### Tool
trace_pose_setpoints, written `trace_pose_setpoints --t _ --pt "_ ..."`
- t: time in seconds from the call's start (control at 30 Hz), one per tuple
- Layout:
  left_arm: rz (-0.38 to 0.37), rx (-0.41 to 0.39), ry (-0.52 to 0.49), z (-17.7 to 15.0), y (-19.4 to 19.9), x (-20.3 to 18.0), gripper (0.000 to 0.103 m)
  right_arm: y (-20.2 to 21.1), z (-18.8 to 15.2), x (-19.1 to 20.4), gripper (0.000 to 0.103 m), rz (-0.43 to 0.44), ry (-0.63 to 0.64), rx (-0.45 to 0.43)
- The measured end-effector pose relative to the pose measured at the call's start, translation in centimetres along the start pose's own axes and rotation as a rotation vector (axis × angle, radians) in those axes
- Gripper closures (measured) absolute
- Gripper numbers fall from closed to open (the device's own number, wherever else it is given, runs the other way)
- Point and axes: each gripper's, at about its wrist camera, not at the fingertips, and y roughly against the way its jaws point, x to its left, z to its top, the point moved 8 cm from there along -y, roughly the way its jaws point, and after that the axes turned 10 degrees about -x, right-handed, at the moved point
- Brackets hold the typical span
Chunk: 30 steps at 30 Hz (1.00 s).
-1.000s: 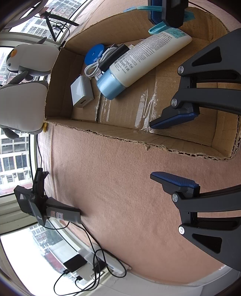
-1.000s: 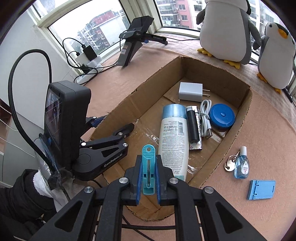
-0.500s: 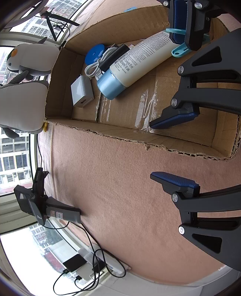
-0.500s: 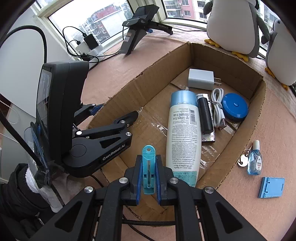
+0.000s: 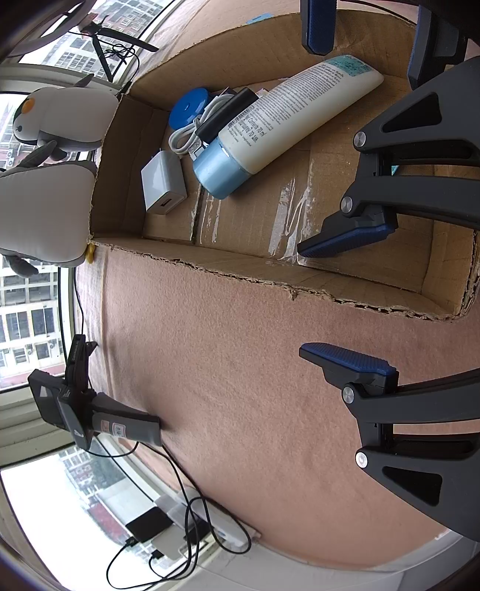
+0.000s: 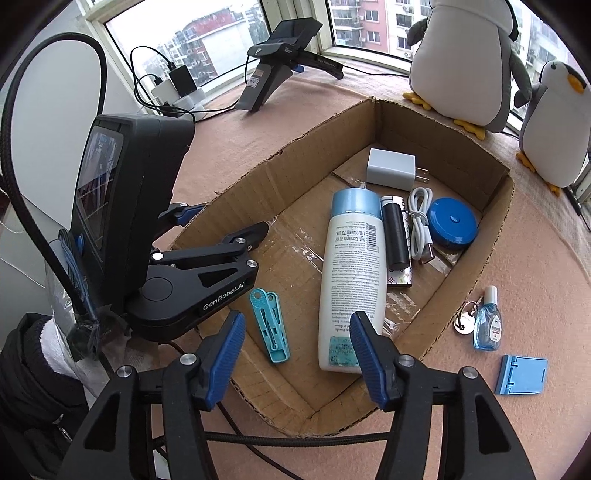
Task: Organize rigid objects
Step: 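Carry the teal clip into the box and open the right gripper, then move the right tool back to the blue eye-drop bottle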
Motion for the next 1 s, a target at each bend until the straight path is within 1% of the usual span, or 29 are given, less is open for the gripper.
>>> trace_pose_setpoints --t 0.1,0.47,0.6,0.8,1.0 --pt "0.000 0.000 -0.001 0.0 0.0 0.0 0.056 0.3 0.2 -0.2 0.042 -0.006 -0.002 -0.009" --pt "0.000 0.000 -0.001 0.0 0.0 0.0 0.056 2.4 0.3 -2.3 0.040 -0.070 -0.024 -0.056" --pt "0.000 -0.001 0.000 0.0 0.0 0.0 0.056 3.6 -0.2 -4.1 0.040 -0.083 -0.083 -0.077" --pt "0.000 -0.001 0.000 0.0 0.0 0.1 0.056 5.8 -1.6 -7.3 0.040 -0.126 -0.169 -0.106" --pt "0.000 -0.001 0.000 0.0 0.0 0.1 0.056 7.1 -2.8 -10.6 0.040 -0.181 -0.219 -0.113"
